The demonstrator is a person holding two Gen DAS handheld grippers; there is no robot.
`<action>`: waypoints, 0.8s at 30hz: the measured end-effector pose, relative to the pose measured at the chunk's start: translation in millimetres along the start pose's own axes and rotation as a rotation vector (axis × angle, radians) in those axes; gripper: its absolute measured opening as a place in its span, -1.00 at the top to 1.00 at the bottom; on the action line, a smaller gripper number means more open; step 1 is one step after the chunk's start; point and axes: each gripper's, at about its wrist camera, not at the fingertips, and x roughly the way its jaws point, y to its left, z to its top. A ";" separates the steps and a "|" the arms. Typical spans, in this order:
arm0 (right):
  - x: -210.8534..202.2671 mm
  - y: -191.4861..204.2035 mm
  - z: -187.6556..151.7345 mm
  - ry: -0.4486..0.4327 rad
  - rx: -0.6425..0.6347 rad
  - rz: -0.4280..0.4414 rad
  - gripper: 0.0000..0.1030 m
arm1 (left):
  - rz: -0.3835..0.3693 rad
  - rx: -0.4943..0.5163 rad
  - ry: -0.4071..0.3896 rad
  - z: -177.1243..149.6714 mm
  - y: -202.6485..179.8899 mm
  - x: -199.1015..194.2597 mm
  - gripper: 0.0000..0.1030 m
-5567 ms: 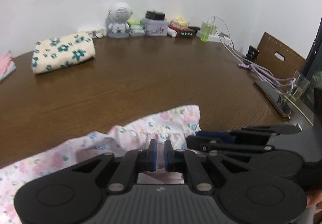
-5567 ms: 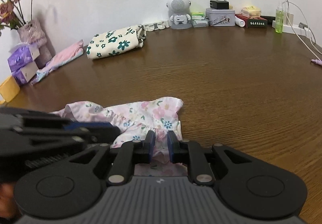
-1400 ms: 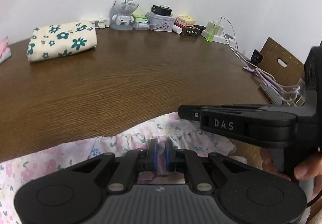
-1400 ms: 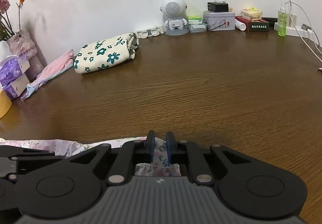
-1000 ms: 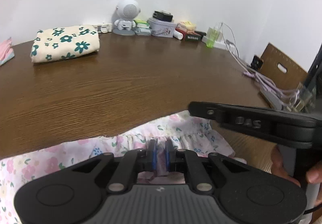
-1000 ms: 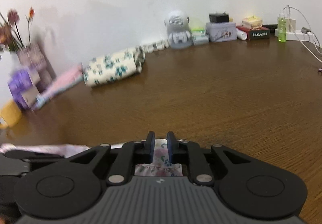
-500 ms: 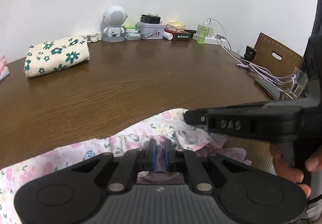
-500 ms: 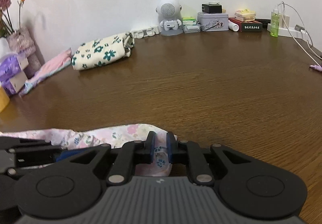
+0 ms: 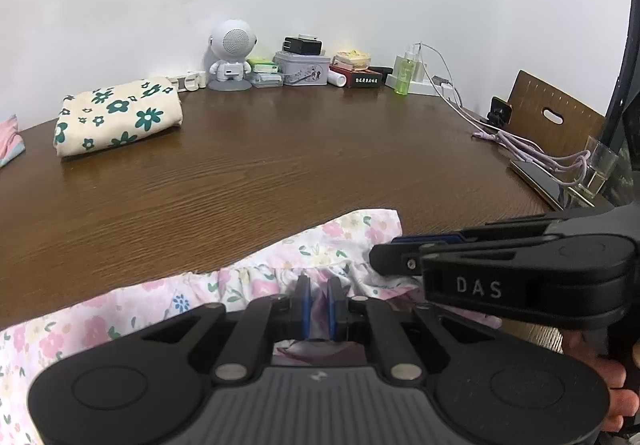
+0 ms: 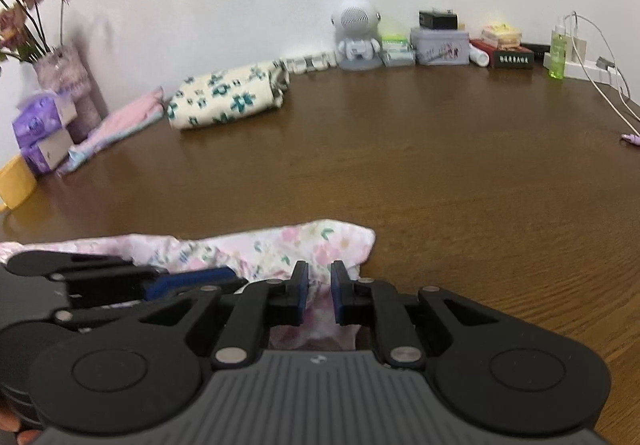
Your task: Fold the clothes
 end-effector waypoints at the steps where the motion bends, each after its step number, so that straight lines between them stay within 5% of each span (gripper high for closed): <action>1: 0.6 -0.1 -0.4 0.003 0.001 -0.001 0.76 | -0.005 -0.010 -0.002 0.1 1.0 -0.5 0.89; 8: 0.4 1.3 -3.4 0.004 -0.013 -0.010 0.76 | -0.001 -0.065 -0.068 2.1 6.0 -12.8 0.87; 24: -10.8 16.5 -14.1 -0.044 -0.151 -0.082 0.75 | -0.036 -0.214 0.006 3.4 26.9 -1.8 0.87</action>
